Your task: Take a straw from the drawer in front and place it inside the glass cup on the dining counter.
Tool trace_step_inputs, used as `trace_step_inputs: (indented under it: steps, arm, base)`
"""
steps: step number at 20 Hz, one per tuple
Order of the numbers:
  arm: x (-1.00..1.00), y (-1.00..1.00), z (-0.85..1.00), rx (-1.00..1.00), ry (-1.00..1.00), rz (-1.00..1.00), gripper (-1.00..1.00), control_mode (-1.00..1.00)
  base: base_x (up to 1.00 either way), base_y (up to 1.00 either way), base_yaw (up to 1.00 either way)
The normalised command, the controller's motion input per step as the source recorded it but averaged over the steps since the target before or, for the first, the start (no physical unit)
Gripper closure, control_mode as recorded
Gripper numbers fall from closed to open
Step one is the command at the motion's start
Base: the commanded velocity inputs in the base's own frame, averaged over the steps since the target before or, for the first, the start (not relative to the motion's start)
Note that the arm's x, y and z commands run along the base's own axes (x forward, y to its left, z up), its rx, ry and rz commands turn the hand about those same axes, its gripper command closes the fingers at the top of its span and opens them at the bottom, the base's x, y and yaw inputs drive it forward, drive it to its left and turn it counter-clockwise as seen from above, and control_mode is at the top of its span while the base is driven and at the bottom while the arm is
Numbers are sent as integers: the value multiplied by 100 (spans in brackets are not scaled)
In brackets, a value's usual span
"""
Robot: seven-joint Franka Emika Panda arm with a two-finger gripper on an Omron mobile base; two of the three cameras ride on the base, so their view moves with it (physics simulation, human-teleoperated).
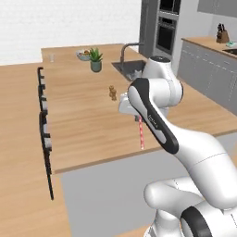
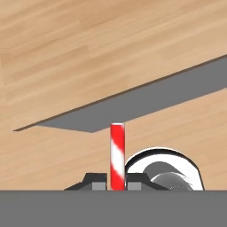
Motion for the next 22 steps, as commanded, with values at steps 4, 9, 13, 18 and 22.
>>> trace_step_inputs:
  steps: [4,9,13,18,22]
  arm:
    - [0,0,0,0,0,0,100,100]
    - [0,0,0,0,0,0,100,100]
    - [0,0,0,0,0,0,100,100]
    - [0,0,0,0,0,0,100,100]
    - [0,0,0,0,0,0,100,100]
  base:
    - [-7,100,-15]
    - [-4,100,-18]
    - [0,100,-22]
    - [0,100,-30]
    - [3,100,-38]
